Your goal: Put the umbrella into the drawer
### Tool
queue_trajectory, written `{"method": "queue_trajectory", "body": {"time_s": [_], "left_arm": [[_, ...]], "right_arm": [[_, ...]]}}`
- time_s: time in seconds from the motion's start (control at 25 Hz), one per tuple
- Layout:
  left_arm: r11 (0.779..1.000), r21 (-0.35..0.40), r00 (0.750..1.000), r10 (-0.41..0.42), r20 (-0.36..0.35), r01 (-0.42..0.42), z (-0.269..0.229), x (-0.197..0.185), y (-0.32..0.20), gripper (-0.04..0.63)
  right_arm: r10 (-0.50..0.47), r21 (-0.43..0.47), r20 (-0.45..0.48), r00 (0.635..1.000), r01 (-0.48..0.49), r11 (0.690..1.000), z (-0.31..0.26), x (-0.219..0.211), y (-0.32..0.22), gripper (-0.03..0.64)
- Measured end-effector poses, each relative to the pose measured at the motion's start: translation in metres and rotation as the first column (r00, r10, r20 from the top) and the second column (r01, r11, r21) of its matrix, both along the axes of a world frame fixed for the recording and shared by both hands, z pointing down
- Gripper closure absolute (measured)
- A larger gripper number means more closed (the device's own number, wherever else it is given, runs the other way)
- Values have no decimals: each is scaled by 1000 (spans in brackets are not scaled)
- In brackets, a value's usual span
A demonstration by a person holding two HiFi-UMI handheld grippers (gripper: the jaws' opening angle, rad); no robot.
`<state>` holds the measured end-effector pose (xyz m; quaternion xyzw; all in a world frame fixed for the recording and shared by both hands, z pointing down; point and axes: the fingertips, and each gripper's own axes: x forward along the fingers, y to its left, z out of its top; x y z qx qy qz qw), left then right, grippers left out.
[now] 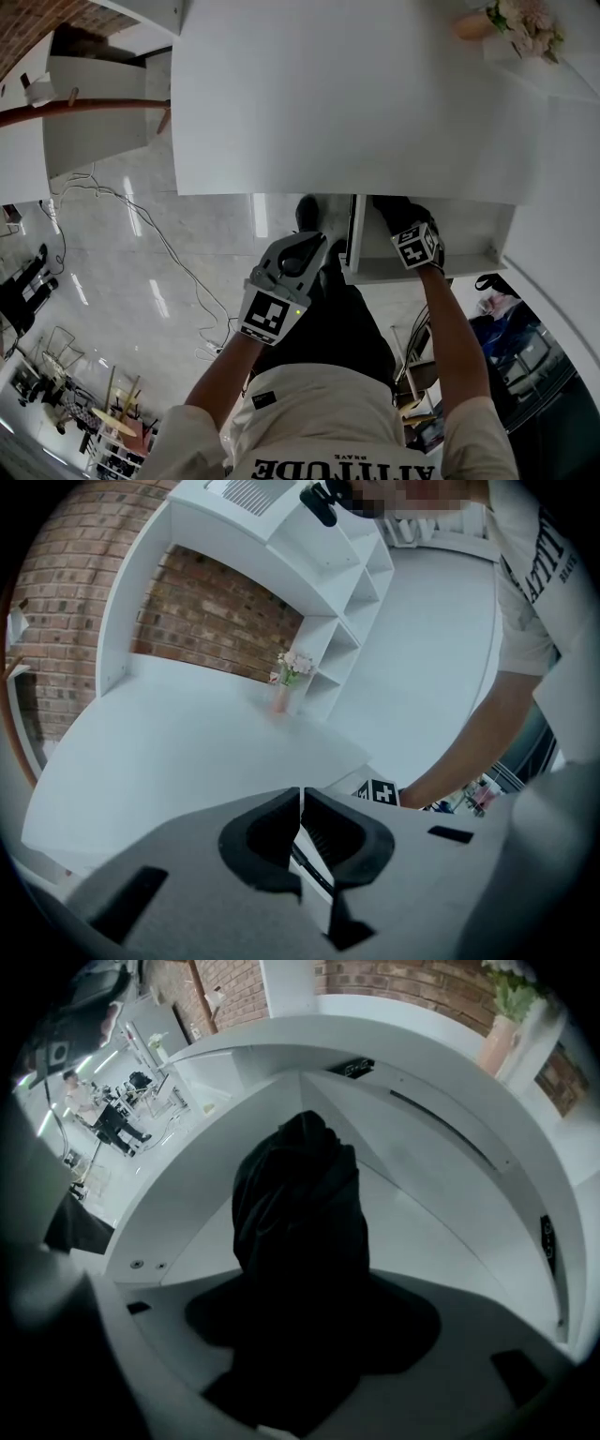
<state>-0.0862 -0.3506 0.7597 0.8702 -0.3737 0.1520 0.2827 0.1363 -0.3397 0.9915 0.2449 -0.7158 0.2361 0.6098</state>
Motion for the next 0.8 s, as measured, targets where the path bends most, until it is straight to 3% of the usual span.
{"method": "queue_trajectory", "body": {"time_s": [0.16, 0.48, 0.6, 0.8], "left_arm": [[1000, 11, 1000, 18, -4, -18, -9, 4, 1, 561], [997, 43, 998, 65, -9, -64, -35, 15, 3, 561], [994, 56, 995, 98, -1, -98, -44, 19, 4, 561], [982, 99, 987, 159, 22, -161, -59, 26, 0, 561]], "right_arm": [[-12, 27, 6, 1000, 12, 1000, -15, -1, 2, 345], [61, 142, 50, 997, -67, 988, -69, 6, -7, 345], [147, 170, 106, 983, -164, 972, -94, 9, -10, 345], [267, 230, 239, 933, -322, 918, -141, 10, -16, 365]]}}
